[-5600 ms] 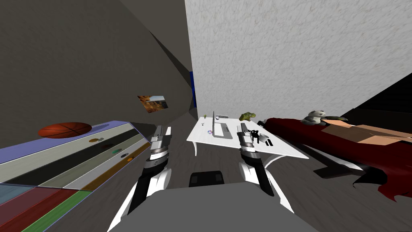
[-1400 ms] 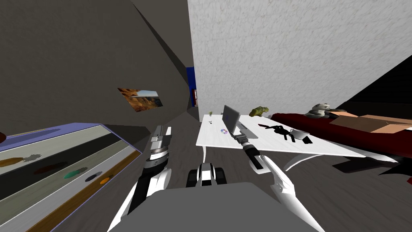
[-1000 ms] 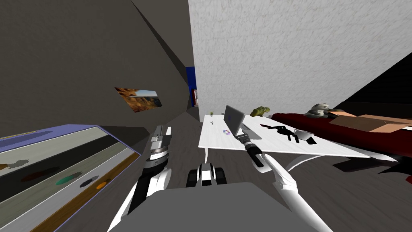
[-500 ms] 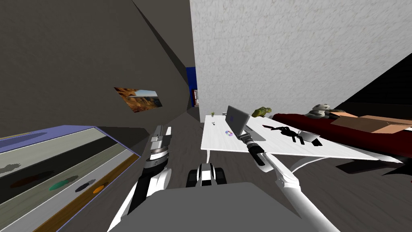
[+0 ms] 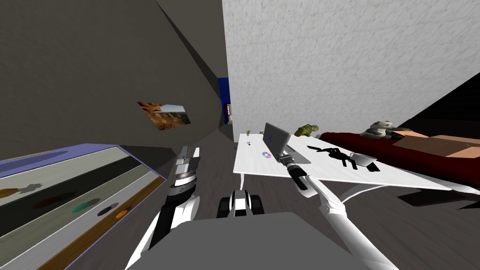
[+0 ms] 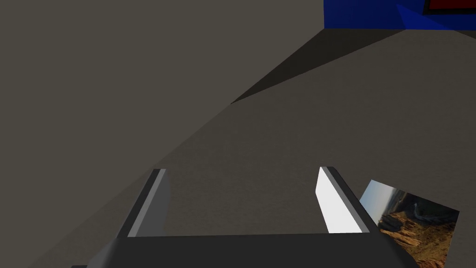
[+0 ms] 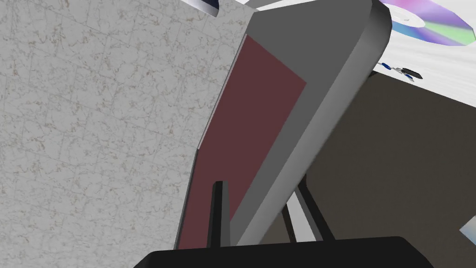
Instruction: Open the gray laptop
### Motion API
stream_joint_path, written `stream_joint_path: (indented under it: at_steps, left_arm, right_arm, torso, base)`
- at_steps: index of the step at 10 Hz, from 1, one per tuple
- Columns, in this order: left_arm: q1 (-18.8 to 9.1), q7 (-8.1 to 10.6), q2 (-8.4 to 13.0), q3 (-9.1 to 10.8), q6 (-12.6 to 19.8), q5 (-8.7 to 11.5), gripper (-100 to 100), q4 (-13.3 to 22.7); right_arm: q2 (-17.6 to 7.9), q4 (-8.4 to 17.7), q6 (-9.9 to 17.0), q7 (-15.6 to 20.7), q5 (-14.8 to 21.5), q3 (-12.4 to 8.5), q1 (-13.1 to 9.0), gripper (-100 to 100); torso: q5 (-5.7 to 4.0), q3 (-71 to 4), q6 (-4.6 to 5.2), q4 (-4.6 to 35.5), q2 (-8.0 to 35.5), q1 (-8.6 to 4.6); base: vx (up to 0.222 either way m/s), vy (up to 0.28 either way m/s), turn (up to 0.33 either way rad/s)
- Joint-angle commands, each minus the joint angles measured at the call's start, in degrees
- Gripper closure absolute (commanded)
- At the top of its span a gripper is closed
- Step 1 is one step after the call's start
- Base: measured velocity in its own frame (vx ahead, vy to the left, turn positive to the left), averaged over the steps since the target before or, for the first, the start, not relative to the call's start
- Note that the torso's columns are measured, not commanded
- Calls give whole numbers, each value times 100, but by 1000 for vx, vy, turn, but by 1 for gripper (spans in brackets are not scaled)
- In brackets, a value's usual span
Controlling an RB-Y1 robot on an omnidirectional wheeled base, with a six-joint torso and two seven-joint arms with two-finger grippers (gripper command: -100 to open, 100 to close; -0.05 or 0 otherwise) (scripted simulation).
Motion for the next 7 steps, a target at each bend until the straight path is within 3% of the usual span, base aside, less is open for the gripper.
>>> stream_joint_path:
  at_steps: [1,5,6,7]
  left_arm:
    - [0,0,0,0,0,0,0,0]
    - [0,0,0,0,0,0,0,0]
    - [0,0,0,0,0,0,0,0]
    - [1,0,0,0,0,0,0,0]
  right_arm:
    - [-86,142,62,-343,-319,33,-135,100]
    - [-210,353,141,-841,-800,90,-345,100]
    - [-197,314,129,-755,-727,91,-306,100]
    - [-108,466,90,-954,-933,103,-433,100]
  torso:
    - [3,-3,-1,0,-5,7]
    - [3,0,-4,2,0,11]
    - [3,1,-2,4,1,6]
    - [3,-2,1,0,-5,15]
  base:
    - [-46,-44,28]
    - [-51,-40,39]
    - [-22,-22,19]
    - [-24,-45,13]
